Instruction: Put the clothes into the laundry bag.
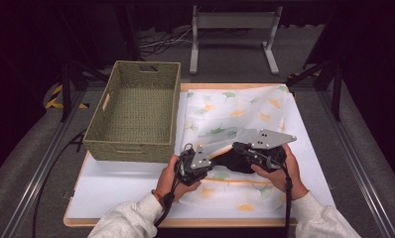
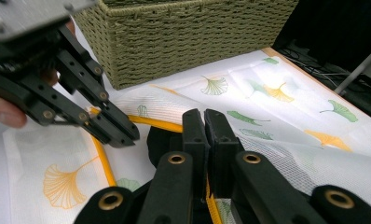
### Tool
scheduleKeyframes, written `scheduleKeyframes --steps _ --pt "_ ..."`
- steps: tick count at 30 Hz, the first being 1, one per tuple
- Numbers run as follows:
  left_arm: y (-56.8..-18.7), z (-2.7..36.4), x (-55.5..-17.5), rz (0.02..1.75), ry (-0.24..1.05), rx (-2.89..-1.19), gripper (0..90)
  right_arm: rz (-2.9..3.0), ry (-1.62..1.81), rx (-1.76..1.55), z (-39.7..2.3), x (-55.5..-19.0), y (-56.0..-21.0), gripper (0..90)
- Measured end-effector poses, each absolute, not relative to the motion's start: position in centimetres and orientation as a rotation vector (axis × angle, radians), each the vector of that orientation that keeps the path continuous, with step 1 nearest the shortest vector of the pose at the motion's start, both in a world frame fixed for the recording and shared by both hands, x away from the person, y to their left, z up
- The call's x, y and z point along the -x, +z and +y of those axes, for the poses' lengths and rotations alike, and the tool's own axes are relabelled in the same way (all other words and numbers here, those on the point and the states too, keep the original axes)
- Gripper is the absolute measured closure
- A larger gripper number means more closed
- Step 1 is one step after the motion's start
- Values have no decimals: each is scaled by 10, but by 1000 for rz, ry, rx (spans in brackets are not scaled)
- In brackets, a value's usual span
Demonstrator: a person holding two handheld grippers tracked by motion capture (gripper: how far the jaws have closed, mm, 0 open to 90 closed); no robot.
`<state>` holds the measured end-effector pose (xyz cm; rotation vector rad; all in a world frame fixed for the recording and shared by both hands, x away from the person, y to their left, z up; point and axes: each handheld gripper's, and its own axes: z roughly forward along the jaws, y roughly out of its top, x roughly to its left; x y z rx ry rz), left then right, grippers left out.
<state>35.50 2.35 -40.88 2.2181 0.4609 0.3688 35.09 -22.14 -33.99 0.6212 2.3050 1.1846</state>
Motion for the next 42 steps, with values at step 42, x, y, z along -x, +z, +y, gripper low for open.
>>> scheduleKeyframes --steps 42 --pt "-398 131 -337 621 526 -2164 831 2394 1126 -620 -223 -341 -356 881"
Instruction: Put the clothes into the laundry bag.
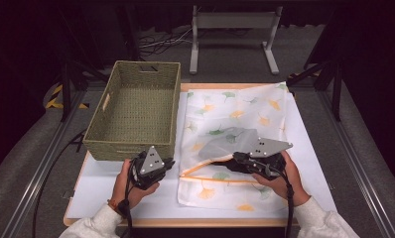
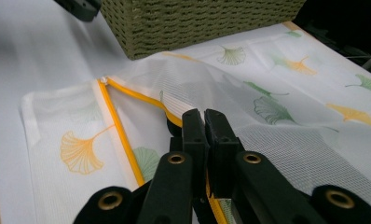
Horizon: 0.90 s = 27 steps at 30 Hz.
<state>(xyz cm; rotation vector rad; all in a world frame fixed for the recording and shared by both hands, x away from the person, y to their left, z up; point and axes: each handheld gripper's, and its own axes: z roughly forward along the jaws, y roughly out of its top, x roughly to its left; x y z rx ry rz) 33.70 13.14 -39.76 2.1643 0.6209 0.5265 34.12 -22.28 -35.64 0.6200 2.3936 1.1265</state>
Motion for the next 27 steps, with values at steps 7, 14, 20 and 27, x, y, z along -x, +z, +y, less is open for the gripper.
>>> scheduleKeyframes --steps 7,14,20,27 --pt "-396 158 -332 672 554 -2115 821 2426 1089 -629 -224 -340 -367 878" --pt "-395 181 -328 731 585 -2079 808 2436 1077 -640 -226 -339 -373 871" --pt "-399 199 -324 780 605 -2064 798 2444 1073 -653 -230 -338 -379 859" --pt "-406 213 -320 826 598 -2056 791 2455 1075 -660 -233 -336 -383 836"
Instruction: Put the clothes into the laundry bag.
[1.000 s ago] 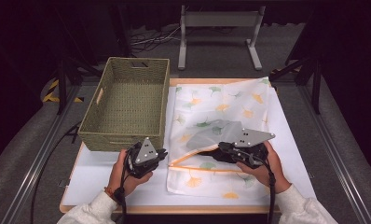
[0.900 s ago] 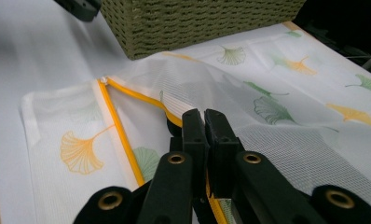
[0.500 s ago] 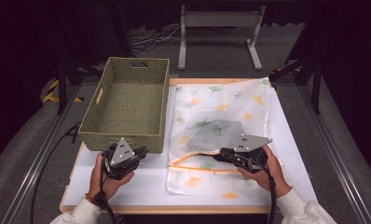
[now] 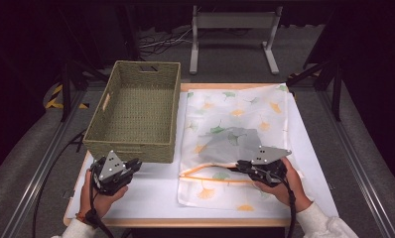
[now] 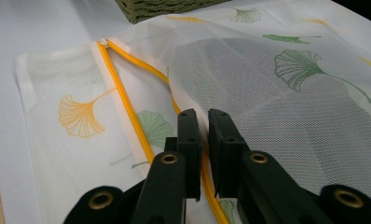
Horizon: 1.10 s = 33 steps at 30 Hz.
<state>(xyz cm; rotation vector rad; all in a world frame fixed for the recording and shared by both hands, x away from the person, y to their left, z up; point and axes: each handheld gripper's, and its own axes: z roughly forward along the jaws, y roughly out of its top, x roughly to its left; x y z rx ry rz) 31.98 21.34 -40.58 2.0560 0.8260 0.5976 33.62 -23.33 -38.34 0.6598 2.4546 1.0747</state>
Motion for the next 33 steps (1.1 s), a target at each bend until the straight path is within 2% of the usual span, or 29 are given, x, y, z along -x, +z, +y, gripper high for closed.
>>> scheduleKeyframes --steps 10,18,25,33 --pt "-412 220 -317 850 579 -2062 782 2469 1073 -693 -239 -332 -389 765" --pt "-415 226 -313 857 579 -2051 763 2455 1072 -706 -248 -326 -390 770" --pt "-413 235 -311 867 594 -2021 731 2380 1089 -700 -261 -318 -378 723" --pt "-412 240 -312 883 600 -2002 694 2307 1079 -739 -278 -316 -370 714"
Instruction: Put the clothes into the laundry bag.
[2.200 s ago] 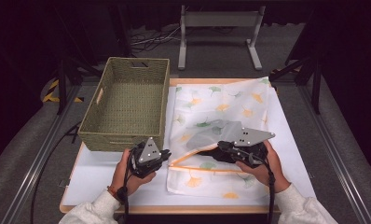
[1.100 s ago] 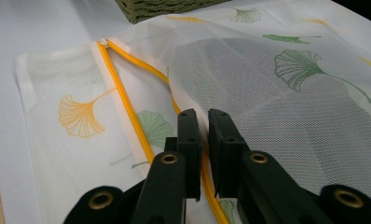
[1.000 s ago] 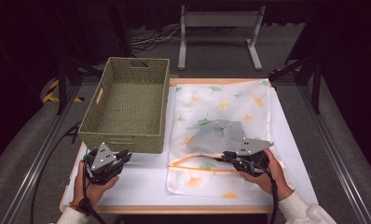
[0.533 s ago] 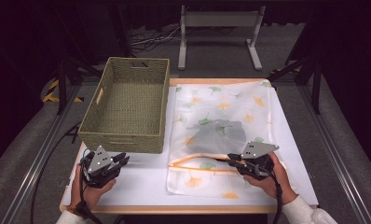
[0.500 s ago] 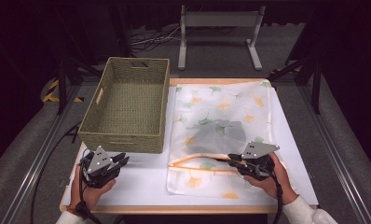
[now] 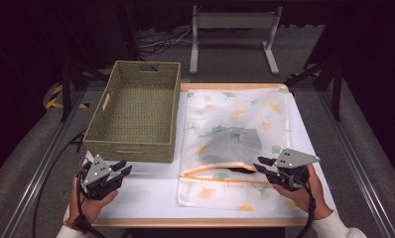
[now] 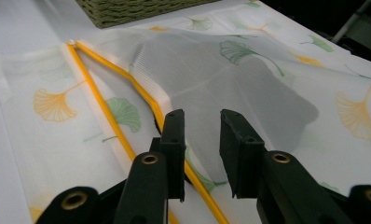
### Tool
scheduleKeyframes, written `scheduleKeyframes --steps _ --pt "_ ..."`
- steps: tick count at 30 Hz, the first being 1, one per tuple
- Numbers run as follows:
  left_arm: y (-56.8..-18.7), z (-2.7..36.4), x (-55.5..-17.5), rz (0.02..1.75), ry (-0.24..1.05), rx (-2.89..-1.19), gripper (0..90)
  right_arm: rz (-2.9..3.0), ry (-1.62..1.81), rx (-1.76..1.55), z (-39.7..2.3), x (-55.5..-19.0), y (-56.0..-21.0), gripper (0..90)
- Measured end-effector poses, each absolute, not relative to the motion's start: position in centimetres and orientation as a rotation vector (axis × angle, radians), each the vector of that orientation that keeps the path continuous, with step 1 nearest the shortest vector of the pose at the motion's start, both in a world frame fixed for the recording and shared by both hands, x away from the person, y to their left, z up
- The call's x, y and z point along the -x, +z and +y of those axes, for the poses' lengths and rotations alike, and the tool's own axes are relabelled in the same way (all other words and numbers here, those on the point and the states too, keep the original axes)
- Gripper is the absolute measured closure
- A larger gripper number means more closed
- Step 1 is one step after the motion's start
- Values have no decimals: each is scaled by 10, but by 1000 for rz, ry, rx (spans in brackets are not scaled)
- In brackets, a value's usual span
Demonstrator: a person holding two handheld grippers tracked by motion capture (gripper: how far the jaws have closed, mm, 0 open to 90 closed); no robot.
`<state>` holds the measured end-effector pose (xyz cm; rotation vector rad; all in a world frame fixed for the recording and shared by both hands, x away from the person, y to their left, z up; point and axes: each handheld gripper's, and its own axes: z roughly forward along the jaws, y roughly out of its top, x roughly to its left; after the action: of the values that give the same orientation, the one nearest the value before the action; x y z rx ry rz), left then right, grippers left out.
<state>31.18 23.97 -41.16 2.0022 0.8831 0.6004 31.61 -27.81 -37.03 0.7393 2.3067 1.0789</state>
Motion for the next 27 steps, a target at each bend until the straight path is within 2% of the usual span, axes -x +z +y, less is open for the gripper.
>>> scheduleKeyframes --steps 14,18,27 --pt "-410 249 -313 914 636 -1959 581 2195 1002 -826 -308 -320 -370 670" --pt "-410 251 -313 936 664 -1953 509 2169 989 -847 -317 -321 -371 649" --pt "-413 260 -315 981 696 -1942 438 2095 967 -887 -343 -322 -373 607"
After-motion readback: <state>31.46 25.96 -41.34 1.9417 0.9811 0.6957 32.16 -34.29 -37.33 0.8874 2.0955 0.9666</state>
